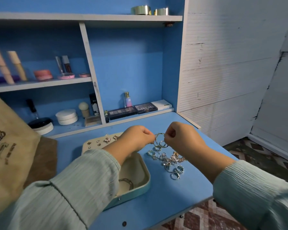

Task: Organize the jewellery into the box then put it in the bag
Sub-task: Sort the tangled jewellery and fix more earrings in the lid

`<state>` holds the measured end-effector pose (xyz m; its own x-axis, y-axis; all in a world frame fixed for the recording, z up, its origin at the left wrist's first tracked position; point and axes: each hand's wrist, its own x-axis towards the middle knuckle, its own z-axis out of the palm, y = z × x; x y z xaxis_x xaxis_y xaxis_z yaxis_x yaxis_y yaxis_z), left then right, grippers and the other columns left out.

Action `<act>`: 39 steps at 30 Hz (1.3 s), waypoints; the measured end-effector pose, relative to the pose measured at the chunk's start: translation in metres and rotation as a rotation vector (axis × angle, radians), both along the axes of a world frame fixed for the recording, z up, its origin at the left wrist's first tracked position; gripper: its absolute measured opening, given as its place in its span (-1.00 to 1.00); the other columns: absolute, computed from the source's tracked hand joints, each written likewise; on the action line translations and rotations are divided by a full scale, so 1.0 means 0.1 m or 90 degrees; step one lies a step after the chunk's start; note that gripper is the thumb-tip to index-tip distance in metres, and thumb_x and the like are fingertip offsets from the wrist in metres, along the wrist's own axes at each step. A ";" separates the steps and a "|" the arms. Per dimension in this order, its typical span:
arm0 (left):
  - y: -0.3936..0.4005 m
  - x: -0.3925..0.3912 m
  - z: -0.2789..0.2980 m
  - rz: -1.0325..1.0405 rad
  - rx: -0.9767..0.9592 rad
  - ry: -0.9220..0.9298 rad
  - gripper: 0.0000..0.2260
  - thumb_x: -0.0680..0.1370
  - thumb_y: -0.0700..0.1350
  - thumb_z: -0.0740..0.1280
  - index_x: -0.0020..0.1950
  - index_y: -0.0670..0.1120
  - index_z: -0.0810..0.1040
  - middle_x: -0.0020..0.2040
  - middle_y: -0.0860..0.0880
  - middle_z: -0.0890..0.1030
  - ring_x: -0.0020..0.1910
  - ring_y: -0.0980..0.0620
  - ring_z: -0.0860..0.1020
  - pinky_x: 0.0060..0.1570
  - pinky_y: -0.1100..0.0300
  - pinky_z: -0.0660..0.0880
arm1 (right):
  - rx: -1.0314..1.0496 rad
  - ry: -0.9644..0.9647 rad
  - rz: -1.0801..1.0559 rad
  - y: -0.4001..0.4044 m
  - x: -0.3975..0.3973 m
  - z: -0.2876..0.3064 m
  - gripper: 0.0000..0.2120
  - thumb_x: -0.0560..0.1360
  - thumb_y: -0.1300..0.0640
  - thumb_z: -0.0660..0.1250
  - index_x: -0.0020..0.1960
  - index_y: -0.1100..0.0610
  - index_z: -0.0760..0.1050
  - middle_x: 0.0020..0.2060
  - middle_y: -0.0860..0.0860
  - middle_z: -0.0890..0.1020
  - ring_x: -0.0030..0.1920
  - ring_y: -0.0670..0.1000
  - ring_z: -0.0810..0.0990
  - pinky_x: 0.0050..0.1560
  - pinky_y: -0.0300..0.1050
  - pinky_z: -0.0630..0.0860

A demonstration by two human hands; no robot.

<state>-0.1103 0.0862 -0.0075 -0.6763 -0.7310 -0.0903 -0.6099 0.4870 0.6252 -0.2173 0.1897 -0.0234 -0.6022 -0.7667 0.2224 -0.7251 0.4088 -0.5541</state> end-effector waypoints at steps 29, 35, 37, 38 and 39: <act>-0.23 0.67 -0.52 0.137 -0.159 -0.317 -0.45 0.35 0.24 0.36 0.32 0.15 0.43 0.24 -0.04 0.28 0.23 -0.14 0.18 0.12 -0.09 0.24 | 0.247 0.174 0.105 -0.51 0.78 -0.19 -0.74 0.47 0.02 0.30 0.09 0.14 0.56 0.12 0.07 0.39 0.19 0.11 0.28 0.17 0.02 0.44; -0.13 0.79 -0.49 0.033 -0.221 -0.264 -0.75 0.47 0.18 0.33 0.13 0.27 0.50 0.22 0.02 0.29 0.26 -0.11 0.17 0.24 -0.08 0.18 | 0.275 0.208 0.114 -0.53 0.73 -0.18 -0.77 0.52 0.08 0.22 0.09 0.10 0.56 0.15 0.06 0.37 0.19 0.14 0.26 0.16 0.01 0.43; -0.10 0.80 -0.46 0.017 -0.235 -0.258 -0.81 0.50 0.15 0.33 0.11 0.29 0.51 0.22 0.02 0.30 0.26 -0.10 0.17 0.26 -0.08 0.15 | 0.274 0.194 0.134 -0.50 0.70 -0.15 -0.76 0.54 0.05 0.20 0.09 0.07 0.58 0.16 0.06 0.38 0.20 0.14 0.25 0.19 0.01 0.41; -0.08 0.81 -0.45 0.015 -0.241 -0.256 -0.82 0.51 0.14 0.32 0.11 0.28 0.51 0.23 0.02 0.30 0.26 -0.09 0.17 0.26 -0.07 0.14 | 0.276 0.182 0.147 -0.47 0.68 -0.12 -0.75 0.55 0.02 0.20 0.10 0.05 0.59 0.16 0.05 0.38 0.21 0.13 0.25 0.20 0.01 0.40; -0.08 0.81 -0.45 0.018 -0.246 -0.254 -0.83 0.52 0.13 0.31 0.11 0.28 0.51 0.23 0.02 0.30 0.26 -0.09 0.17 0.25 -0.06 0.14 | 0.277 0.167 0.162 -0.42 0.67 -0.10 -0.76 0.54 -0.01 0.23 0.10 0.02 0.60 0.16 0.04 0.38 0.21 0.12 0.24 0.21 0.01 0.39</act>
